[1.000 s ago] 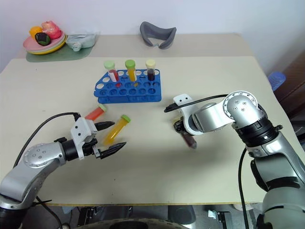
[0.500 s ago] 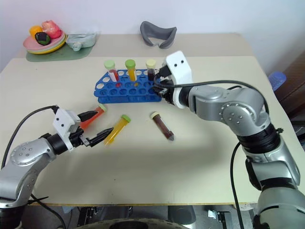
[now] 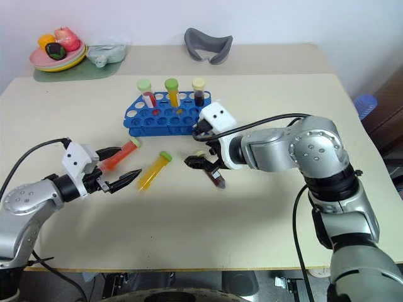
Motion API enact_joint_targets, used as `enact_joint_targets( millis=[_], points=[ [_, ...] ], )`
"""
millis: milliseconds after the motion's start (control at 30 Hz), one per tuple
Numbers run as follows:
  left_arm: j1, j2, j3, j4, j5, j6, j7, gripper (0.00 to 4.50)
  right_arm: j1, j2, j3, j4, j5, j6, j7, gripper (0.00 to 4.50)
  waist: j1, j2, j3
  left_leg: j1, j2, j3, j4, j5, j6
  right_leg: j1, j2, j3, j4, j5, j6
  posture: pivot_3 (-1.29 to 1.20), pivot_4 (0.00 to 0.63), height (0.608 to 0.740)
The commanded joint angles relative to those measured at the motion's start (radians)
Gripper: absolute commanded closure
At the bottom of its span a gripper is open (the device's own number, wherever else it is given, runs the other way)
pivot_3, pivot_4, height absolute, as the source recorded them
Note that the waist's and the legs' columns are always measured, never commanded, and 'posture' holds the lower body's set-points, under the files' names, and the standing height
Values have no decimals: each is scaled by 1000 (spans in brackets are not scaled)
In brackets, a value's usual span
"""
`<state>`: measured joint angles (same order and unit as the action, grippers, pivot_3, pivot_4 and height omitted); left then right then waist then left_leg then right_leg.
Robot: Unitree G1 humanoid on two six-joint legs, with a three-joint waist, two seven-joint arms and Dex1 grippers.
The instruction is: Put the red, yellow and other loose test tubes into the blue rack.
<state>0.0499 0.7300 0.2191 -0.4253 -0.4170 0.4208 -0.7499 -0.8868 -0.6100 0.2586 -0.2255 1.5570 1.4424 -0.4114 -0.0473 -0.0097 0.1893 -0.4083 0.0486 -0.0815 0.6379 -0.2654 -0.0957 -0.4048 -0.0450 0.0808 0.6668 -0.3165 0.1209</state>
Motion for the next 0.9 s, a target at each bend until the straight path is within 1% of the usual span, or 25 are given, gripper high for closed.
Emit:
enact_joint_targets(
  millis=[33,200,400,467,667,867,900],
  points=[
    [2,10,29,-9,0,-22,-10,0,-30,19,57,89,108,20,-169,12,0,0,0,0,0,0,0,0,0,0,0,0,0,0,0,0,150,740],
    [2,0,17,-38,-8,-10,-4,0,-86,46,140,151,169,10,-349,12,-3,0,0,-1,0,0,0,0,0,-1,0,0,0,0,0,0,150,740],
    [-2,-27,-17,-90,-17,19,26,0,-105,72,219,217,229,-26,-543,12,-2,0,0,-1,0,0,0,0,0,-1,0,0,0,0,0,0,150,740],
    [-11,-35,-28,-97,-16,28,35,0,-103,73,240,228,244,-30,-585,12,-2,0,0,-1,0,0,0,0,0,-1,0,0,1,0,0,0,150,740],
    [-44,-50,-59,-121,-16,62,65,0,-76,40,265,265,223,-18,-668,12,-1,0,0,-1,0,0,0,0,0,-1,0,0,1,0,0,0,150,740],
    [-76,-64,-83,-140,-19,97,88,0,-88,36,251,288,218,0,-632,12,2,0,-1,-1,0,0,1,0,0,0,0,0,0,0,0,0,150,740],
    [-81,-66,-85,-140,-20,101,90,0,-90,38,250,291,226,1,-621,250,2,0,-1,-1,0,0,1,0,0,0,0,0,0,0,0,0,150,740]
  ],
)
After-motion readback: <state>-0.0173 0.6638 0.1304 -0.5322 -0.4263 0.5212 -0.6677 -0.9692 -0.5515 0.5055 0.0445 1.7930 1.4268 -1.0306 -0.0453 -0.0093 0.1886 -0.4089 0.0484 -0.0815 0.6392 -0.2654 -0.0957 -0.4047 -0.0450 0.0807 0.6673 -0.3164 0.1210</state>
